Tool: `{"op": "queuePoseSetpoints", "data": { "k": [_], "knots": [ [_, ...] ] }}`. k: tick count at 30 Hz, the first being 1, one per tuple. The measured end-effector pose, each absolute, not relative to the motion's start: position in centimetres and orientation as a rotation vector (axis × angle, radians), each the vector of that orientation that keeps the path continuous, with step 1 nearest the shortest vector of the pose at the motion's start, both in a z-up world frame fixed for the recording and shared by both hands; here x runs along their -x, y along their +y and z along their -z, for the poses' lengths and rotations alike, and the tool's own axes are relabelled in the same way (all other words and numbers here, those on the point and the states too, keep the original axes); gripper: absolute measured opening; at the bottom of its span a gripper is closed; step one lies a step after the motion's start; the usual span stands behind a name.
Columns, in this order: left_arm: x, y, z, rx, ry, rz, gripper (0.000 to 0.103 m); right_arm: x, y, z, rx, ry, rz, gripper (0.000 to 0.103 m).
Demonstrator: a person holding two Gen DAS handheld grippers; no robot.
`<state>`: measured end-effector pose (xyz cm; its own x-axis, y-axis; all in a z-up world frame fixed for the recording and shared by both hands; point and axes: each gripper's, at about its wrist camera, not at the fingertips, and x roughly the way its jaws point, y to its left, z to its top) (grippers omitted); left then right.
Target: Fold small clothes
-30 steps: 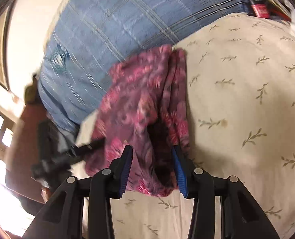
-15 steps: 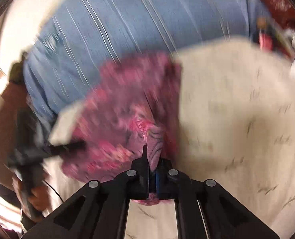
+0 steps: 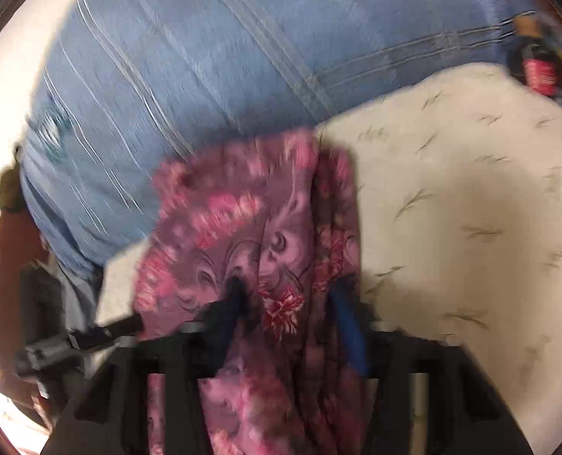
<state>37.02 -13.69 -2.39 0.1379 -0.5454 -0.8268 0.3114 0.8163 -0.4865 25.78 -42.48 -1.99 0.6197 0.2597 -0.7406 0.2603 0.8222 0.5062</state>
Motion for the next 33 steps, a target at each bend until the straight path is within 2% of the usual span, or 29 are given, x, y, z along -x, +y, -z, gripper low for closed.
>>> {"op": "queuePoseSetpoints", "data": {
  "k": [2, 6, 8, 9, 10, 11, 12, 19, 21, 22, 23, 25, 27, 28, 29, 31, 32, 33],
  "knots": [
    [-36.2, -14.5, 2.0, 0.159, 1.248, 0.629, 0.075, -25.5, -42.1, 0.8, -0.573, 0.828, -0.017, 0.017],
    [-35.5, -14.7, 3.0, 0.145, 1.275, 0.644, 0.075, -25.5, -42.9, 3.1, -0.557, 0.901, -0.029, 0.018],
    [-35.8, -14.2, 2.5, 0.152, 1.294, 0.657, 0.074, -24.8, -43.2, 1.5, -0.527, 0.876, -0.026, 0.030],
    [-36.0, -13.8, 2.2, 0.160, 1.297, 0.664, 0.074, -24.3, -43.9, 0.8, -0.542, 0.840, -0.016, 0.031],
    [-36.3, -13.2, 1.7, 0.164, 1.290, 0.664, 0.074, -23.7, -44.8, 0.3, -0.585, 0.802, -0.016, 0.036],
    [-36.5, -12.9, 1.3, 0.163, 1.282, 0.659, 0.074, -23.3, -46.0, 0.2, -0.648, 0.774, -0.022, 0.050],
    [-36.7, -12.7, 1.0, 0.161, 1.278, 0.657, 0.074, -22.8, -47.2, 0.4, -0.720, 0.761, -0.027, 0.055],
    [-37.2, -14.9, 2.5, 0.160, 1.383, 0.727, 0.075, -22.5, -47.0, 4.0, -0.816, 0.863, -0.136, 0.065],
    [-37.2, -15.3, 3.0, 0.197, 1.394, 0.754, 0.085, -22.4, -46.2, 4.0, -0.799, 0.819, -0.192, 0.077],
    [-37.1, -15.6, 2.9, 0.217, 1.379, 0.766, 0.088, -22.7, -45.7, 3.9, -0.800, 0.819, -0.255, 0.082],
    [-37.0, -15.9, 3.0, 0.225, 1.380, 0.771, 0.088, -23.2, -44.9, 3.8, -0.790, 0.825, -0.323, 0.082],
    [-36.9, -16.4, 2.9, 0.234, 1.373, 0.760, 0.088, -23.5, -44.0, 3.6, -0.745, 0.849, -0.322, 0.081],
    [-36.6, -16.3, 2.7, 0.245, 1.359, 0.731, 0.083, -23.5, -43.9, 3.6, -0.725, 0.848, -0.273, 0.067],
    [-36.6, -16.0, 2.6, 0.253, 1.352, 0.714, 0.070, -23.4, -44.0, 3.9, -0.734, 0.851, -0.253, 0.037],
    [-36.4, -15.7, 2.4, 0.263, 1.345, 0.701, 0.055, -23.1, -44.5, 4.4, -0.777, 0.858, -0.242, 0.032],
    [-36.1, -15.1, 2.0, 0.298, 1.323, 0.692, 0.038, -22.2, -44.6, 4.6, -0.810, 0.826, -0.233, 0.026],
    [-35.7, -14.8, 1.6, 0.303, 1.314, 0.689, 0.032, -21.8, -44.1, 4.0, -0.779, 0.820, -0.219, 0.025],
    [-35.3, -14.6, 1.2, 0.300, 1.306, 0.682, 0.031, -21.6, -43.7, 3.5, -0.759, 0.816, -0.204, 0.024]
  ]
}}
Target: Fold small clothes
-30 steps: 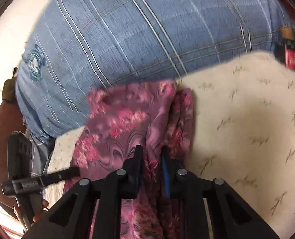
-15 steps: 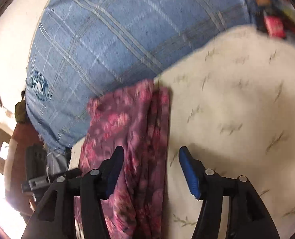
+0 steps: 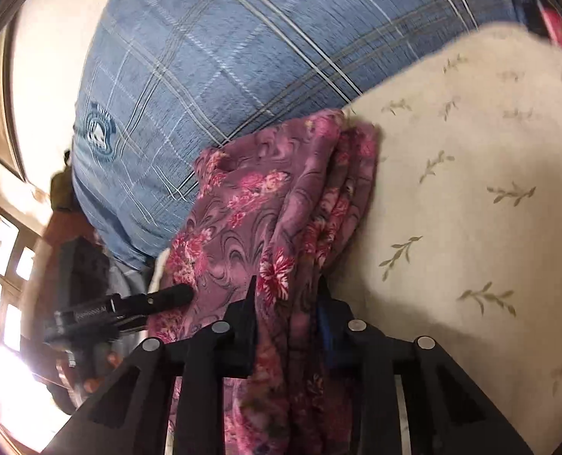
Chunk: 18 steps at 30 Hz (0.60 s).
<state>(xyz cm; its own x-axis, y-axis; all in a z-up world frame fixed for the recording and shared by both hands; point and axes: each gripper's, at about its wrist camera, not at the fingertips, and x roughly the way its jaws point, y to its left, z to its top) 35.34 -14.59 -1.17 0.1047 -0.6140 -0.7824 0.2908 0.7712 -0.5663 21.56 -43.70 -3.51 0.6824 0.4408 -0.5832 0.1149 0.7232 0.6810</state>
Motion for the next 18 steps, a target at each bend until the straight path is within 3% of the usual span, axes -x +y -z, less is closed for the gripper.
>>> {"op": "queuePoseSetpoints", "data": {
  "k": [9, 14, 18],
  "knots": [
    [-29.6, -7.8, -3.1, 0.313, 1.246, 0.668, 0.030, -16.6, -38.9, -1.6, -0.734, 0.735, -0.296, 0.024],
    [-23.3, -3.1, -4.3, 0.288, 1.209, 0.651, 0.030, -12.1, -35.1, -1.5, -0.740, 0.738, -0.384, 0.024],
    [-19.3, 0.3, -2.2, 0.306, 1.236, 0.620, 0.031, -9.0, -32.0, 0.1, -0.715, 0.779, -0.430, 0.024]
  ]
}}
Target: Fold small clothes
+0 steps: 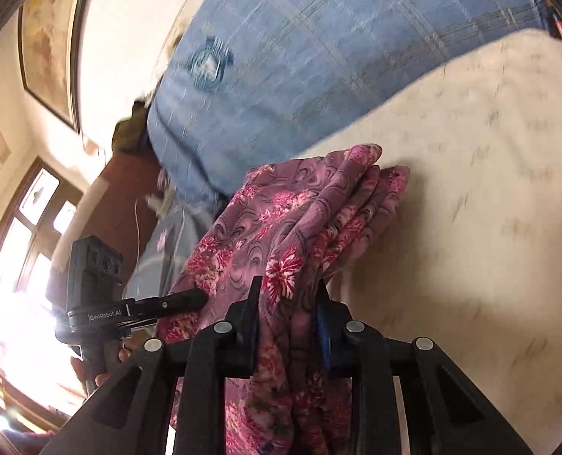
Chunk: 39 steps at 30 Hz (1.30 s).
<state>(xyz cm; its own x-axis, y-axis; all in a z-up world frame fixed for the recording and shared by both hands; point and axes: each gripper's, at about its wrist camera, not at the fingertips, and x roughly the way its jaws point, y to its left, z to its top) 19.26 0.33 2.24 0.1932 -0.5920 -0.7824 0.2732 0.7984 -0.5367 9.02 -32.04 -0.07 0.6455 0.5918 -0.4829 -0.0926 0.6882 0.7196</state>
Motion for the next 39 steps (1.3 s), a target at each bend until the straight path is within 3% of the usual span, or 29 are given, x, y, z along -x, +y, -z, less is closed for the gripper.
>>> {"op": "queuePoseSetpoints", "data": {
  "k": [3, 5, 6, 8, 12, 14, 15, 19, 21, 22, 23, 25, 29, 32, 35, 39],
  "knots": [
    [-17.7, 1.9, 1.7, 0.303, 1.321, 0.570, 0.034, -7.7, -30.1, 2.2, -0.667, 0.838, -0.413, 0.025],
    [-17.4, 3.0, 3.3, 0.364, 1.347, 0.583, 0.048, -7.3, -29.5, 4.2, -0.601, 0.904, -0.353, 0.030],
    [-17.4, 3.6, 3.6, 0.404, 1.357, 0.598, 0.048, -7.1, -29.5, 4.8, -0.584, 0.915, -0.336, 0.033],
    [-17.4, 4.3, 3.1, 0.410, 1.354, 0.622, 0.047, -6.7, -30.1, 4.6, -0.603, 0.923, -0.329, 0.041],
    [-19.4, 4.8, -1.2, 0.316, 1.231, 0.637, 0.050, -7.0, -31.4, 1.3, -0.573, 0.879, -0.300, 0.042],
    [-21.4, 4.3, -2.6, 0.306, 1.207, 0.633, 0.064, -8.0, -32.6, -0.3, -0.619, 0.816, -0.297, 0.042],
    [-22.9, 3.7, -3.0, 0.296, 1.199, 0.628, 0.065, -8.8, -32.9, -0.7, -0.642, 0.795, -0.303, 0.042],
    [-28.5, 0.9, -2.4, 0.257, 1.228, 0.589, 0.065, -13.1, -32.1, -0.4, -0.626, 0.806, -0.275, 0.041],
    [-30.4, 0.1, -1.4, 0.260, 1.260, 0.569, 0.065, -15.4, -30.8, 0.7, -0.596, 0.849, -0.260, 0.034],
    [-31.1, -0.5, -0.9, 0.260, 1.273, 0.571, 0.063, -16.1, -30.4, 1.1, -0.575, 0.858, -0.253, 0.018],
    [-31.9, -1.1, -0.6, 0.252, 1.279, 0.576, 0.048, -16.8, -30.1, 1.3, -0.548, 0.864, -0.258, 0.005],
    [-32.9, -2.4, -0.4, 0.221, 1.281, 0.587, 0.029, -16.5, -30.3, 0.8, -0.543, 0.818, -0.275, 0.004],
    [-34.2, -4.5, 1.3, 0.155, 1.270, 0.567, 0.028, -15.2, -32.4, 0.2, -0.575, 0.728, -0.238, 0.004],
    [-35.1, -5.1, 1.7, 0.055, 1.249, 0.506, 0.028, -16.0, -33.3, 4.3, -0.570, 0.869, -0.195, 0.005],
    [-34.9, -2.9, -0.8, 0.103, 1.209, 0.508, 0.028, -14.9, -33.8, 2.6, -0.572, 0.835, -0.181, 0.016],
    [-30.8, -0.3, -4.9, 0.084, 1.114, 0.574, 0.035, -12.2, -33.4, -1.2, -0.568, 0.718, -0.262, 0.016]
  ]
}}
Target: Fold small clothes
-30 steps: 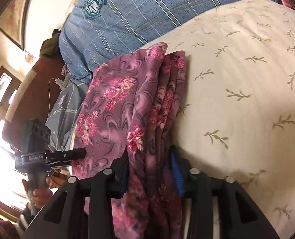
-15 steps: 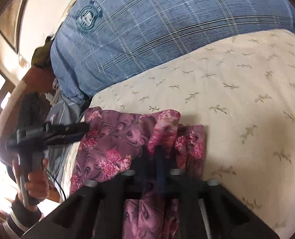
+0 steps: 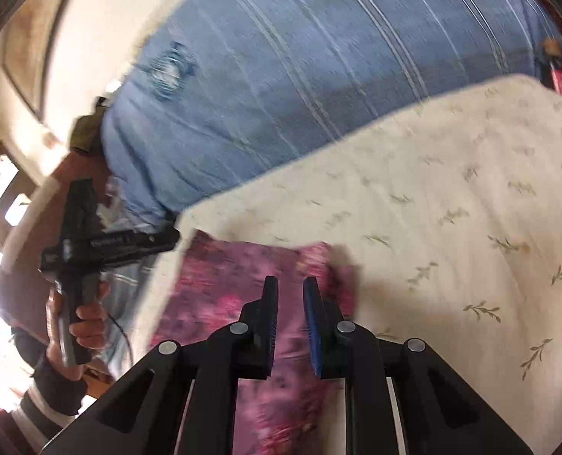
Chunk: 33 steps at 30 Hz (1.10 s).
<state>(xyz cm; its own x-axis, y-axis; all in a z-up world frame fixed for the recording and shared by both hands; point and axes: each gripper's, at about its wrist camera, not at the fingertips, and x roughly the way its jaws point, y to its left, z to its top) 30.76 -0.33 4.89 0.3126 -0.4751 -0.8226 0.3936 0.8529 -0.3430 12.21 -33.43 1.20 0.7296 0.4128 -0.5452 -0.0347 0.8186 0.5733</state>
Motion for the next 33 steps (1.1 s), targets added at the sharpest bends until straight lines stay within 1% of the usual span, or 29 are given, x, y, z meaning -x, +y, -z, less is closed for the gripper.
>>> {"op": "queuePoseSetpoints", "data": {
  "k": [1, 2, 4, 6, 7, 8, 9, 10, 11, 15, 16, 17, 18, 19, 21, 22, 23, 25, 30, 32, 33],
  "knots": [
    [-29.2, -0.3, -5.4, 0.066, 1.092, 0.597, 0.046, -11.4, -32.8, -2.0, -0.548, 0.688, -0.289, 0.016],
    [-27.8, -0.6, -5.5, 0.033, 1.076, 0.608, 0.051, -10.9, -32.3, -2.3, -0.531, 0.677, -0.303, 0.016],
    [-25.0, -1.9, -4.4, -0.071, 1.048, 0.613, 0.051, -10.8, -30.9, -1.9, -0.500, 0.684, -0.335, 0.016],
    [-23.6, -3.7, -1.8, -0.186, 1.068, 0.571, 0.051, -11.5, -29.1, 0.1, -0.432, 0.763, -0.310, 0.016],
    [-23.3, -4.5, -0.1, -0.253, 1.087, 0.540, 0.052, -12.1, -28.2, 1.7, -0.373, 0.834, -0.272, 0.011],
    [-23.1, -4.9, 0.8, -0.283, 1.089, 0.519, 0.055, -12.5, -27.8, 3.0, -0.329, 0.869, -0.253, 0.009],
    [-22.9, -4.7, 0.8, -0.280, 1.076, 0.512, 0.055, -11.9, -27.9, 2.7, -0.324, 0.817, -0.256, 0.009],
    [-22.9, -4.3, 0.1, -0.264, 1.082, 0.510, 0.055, -11.8, -27.9, 2.2, -0.313, 0.834, -0.242, 0.009],
    [-22.8, -3.8, -0.7, -0.236, 1.094, 0.514, 0.054, -11.4, -27.9, 1.5, -0.312, 0.852, -0.229, 0.017],
    [-19.6, -1.0, -3.8, -0.143, 1.086, 0.597, 0.055, -7.1, -28.0, -1.9, -0.305, 0.798, -0.335, 0.018],
    [-18.0, -0.5, -4.1, -0.145, 1.077, 0.616, 0.059, -5.5, -27.8, -2.4, -0.293, 0.783, -0.366, 0.022],
    [-16.7, -0.3, -4.0, -0.147, 1.073, 0.626, 0.069, -4.8, -27.6, -2.4, -0.291, 0.781, -0.389, 0.028],
    [-15.4, 0.0, -3.3, -0.145, 1.074, 0.627, 0.073, -3.6, -27.1, -1.9, -0.289, 0.789, -0.403, 0.032],
    [-14.1, 0.0, -2.1, -0.143, 1.095, 0.623, 0.075, -3.0, -26.9, -1.1, -0.288, 0.802, -0.398, 0.037],
    [-13.6, -0.4, 1.7, -0.133, 1.201, 0.609, 0.076, -2.6, -26.7, 1.6, -0.301, 0.881, -0.366, 0.037],
    [-13.7, 0.1, 3.3, -0.078, 1.232, 0.596, 0.080, -2.4, -26.8, 2.7, -0.326, 0.886, -0.353, 0.036],
    [-13.4, 0.6, 3.1, -0.033, 1.204, 0.599, 0.081, -2.3, -27.0, 2.7, -0.343, 0.858, -0.343, 0.036],
    [-13.6, 1.1, 2.2, -0.027, 1.228, 0.573, 0.080, -2.7, -26.7, 1.9, -0.331, 0.882, -0.316, 0.036],
    [-11.3, 2.9, 0.1, -0.021, 1.193, 0.568, 0.080, 0.4, -26.3, -1.2, -0.276, 0.837, -0.337, 0.042],
    [-10.8, 3.0, 0.9, 0.001, 1.230, 0.568, 0.080, 1.4, -26.0, -0.5, -0.279, 0.847, -0.350, 0.052],
    [-10.5, 2.8, 2.0, -0.010, 1.257, 0.548, 0.080, 1.3, -25.8, 0.7, -0.280, 0.877, -0.339, 0.054]
  ]
}}
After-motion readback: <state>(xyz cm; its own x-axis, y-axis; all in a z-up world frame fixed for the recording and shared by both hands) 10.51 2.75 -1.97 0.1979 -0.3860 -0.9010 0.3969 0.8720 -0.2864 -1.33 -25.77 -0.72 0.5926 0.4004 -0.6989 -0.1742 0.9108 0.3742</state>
